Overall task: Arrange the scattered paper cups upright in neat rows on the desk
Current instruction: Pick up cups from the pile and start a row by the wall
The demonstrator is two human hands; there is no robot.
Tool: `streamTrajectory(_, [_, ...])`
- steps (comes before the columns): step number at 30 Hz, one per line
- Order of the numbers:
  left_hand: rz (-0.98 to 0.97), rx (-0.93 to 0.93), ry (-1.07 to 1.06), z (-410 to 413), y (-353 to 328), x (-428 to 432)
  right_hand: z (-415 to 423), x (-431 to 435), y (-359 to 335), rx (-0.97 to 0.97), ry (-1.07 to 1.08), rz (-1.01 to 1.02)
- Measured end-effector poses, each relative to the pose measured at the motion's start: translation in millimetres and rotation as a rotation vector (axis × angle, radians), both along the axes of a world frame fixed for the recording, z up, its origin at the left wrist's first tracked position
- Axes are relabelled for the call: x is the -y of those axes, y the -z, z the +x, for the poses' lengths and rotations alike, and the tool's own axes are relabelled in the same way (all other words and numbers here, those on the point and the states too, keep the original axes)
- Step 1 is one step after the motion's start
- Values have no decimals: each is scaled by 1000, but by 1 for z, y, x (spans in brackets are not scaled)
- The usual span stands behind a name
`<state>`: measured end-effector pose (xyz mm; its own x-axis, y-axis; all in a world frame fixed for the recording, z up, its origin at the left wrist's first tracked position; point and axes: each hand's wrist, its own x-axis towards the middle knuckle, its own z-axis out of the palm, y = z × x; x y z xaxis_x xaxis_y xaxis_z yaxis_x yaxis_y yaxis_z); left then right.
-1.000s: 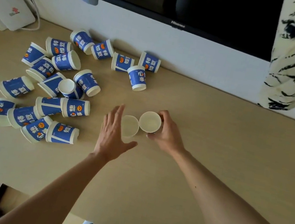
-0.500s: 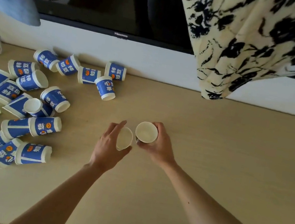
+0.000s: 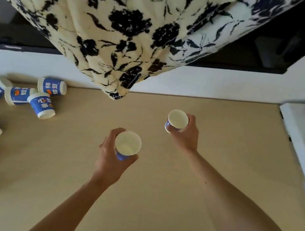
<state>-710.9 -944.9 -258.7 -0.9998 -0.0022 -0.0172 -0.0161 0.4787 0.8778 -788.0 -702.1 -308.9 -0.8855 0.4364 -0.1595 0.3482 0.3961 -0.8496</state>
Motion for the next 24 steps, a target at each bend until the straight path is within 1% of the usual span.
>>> streamTrajectory(3, [-7,-7,-10,-2,-5,-20,-19,-26,0,-5,29,27])
streamTrajectory(6, [-23,5,-36,-4,-5,-36,-42,-43,7,12,13,42])
streamTrajectory(12, [-74,21,-89,0,0,-41,-75,-53,16,-2,-14,57])
streamTrajectory(16, [-98,65,-116,2,6,-40,-93,-53,24,-6,-26,60])
streamTrajectory(24, [-138,92,-115,6,10,-48,-110,-52,34,0,-84,144])
